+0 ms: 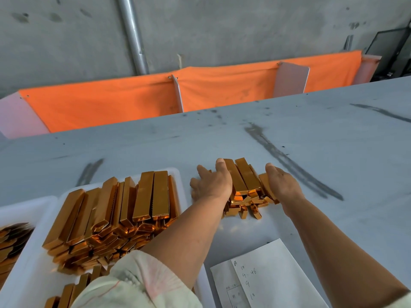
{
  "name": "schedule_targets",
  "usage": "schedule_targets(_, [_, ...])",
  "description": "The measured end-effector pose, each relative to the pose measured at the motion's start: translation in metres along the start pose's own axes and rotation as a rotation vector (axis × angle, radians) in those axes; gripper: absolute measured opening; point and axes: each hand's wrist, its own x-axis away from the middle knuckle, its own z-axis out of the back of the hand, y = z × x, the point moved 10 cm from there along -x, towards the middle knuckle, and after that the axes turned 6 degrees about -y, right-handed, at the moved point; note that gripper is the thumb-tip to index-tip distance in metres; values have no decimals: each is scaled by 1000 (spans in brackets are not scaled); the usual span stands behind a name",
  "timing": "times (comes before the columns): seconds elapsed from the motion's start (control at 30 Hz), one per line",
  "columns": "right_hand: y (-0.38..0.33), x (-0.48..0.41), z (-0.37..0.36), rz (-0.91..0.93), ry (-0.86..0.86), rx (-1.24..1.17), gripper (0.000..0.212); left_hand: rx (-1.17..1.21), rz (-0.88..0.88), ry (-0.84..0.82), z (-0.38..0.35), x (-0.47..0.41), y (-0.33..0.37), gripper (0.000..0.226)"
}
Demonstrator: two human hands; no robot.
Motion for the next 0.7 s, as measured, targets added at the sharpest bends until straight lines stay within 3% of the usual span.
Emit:
schedule_targets(0.13, [11, -4, 5, -134, 54, 62, 43, 33, -11, -33, 1, 4, 4, 71])
schedule_targets(0.3, [5, -2, -8, -95, -24, 57, 46, 66, -36, -62, 5, 12, 11, 71])
schedule_targets(0.43, [15, -2, -3, -131, 8, -144, 52, 83, -29, -87, 11, 18, 12, 71])
schedule_targets(0.57, [24, 5, -4, -130, -4, -356, 40, 134, -49, -123, 19, 22, 16, 71])
schedule_targets(0.7, [14, 13, -16, -115, -83, -341, 51, 226, -85, -142, 32, 30, 20, 70])
